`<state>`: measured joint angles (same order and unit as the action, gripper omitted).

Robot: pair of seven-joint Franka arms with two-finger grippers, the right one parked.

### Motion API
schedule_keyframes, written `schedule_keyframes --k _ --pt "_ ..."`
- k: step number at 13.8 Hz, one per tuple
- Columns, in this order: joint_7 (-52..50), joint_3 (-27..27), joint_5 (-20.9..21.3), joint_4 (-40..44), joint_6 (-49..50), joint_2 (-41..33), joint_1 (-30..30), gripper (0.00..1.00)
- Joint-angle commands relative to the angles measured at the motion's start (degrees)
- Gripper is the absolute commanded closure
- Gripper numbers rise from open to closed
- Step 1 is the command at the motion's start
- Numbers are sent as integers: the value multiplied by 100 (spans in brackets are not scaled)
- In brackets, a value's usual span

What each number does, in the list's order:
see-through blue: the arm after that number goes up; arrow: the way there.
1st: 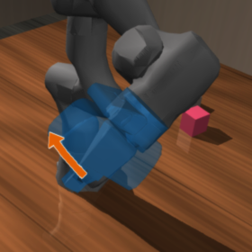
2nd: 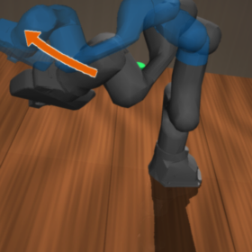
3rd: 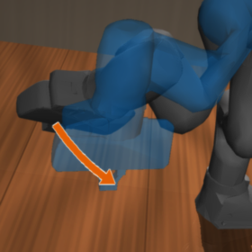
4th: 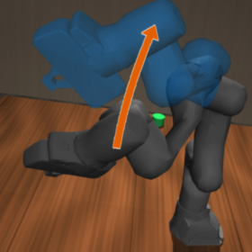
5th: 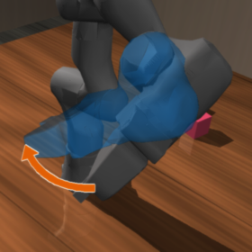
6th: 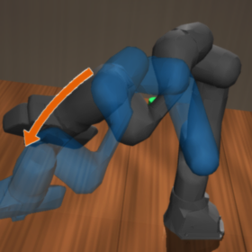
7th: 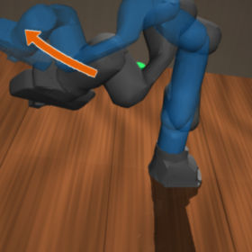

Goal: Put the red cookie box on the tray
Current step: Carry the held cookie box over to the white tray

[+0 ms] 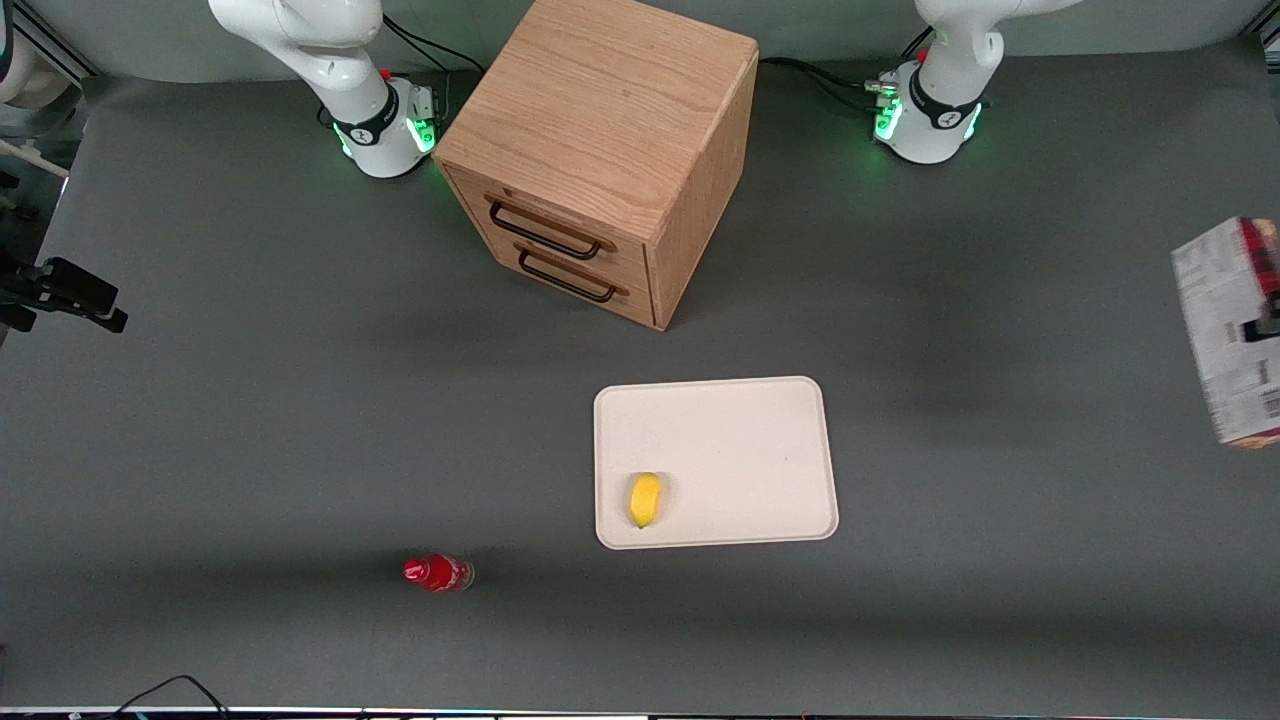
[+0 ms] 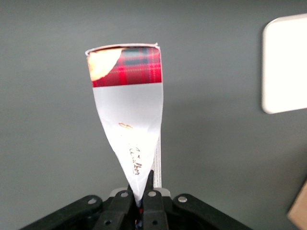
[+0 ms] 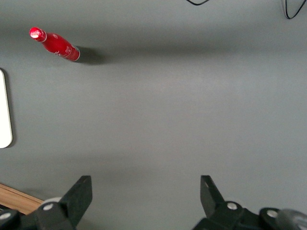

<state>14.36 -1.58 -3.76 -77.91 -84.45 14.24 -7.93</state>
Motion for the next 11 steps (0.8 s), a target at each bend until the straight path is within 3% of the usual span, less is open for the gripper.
schedule_keyframes --k 1,3,6,9,11 --pt "-941 1032 16 285 61 158 -42 100" --pt "-1984 1771 68 250 -297 342 -7 100" --pt "-3155 2660 515 153 -1062 938 115 100" --pt "-4272 3092 1340 118 -2002 1913 467 100" --pt "-4529 3207 1597 65 -2635 2520 529 100"
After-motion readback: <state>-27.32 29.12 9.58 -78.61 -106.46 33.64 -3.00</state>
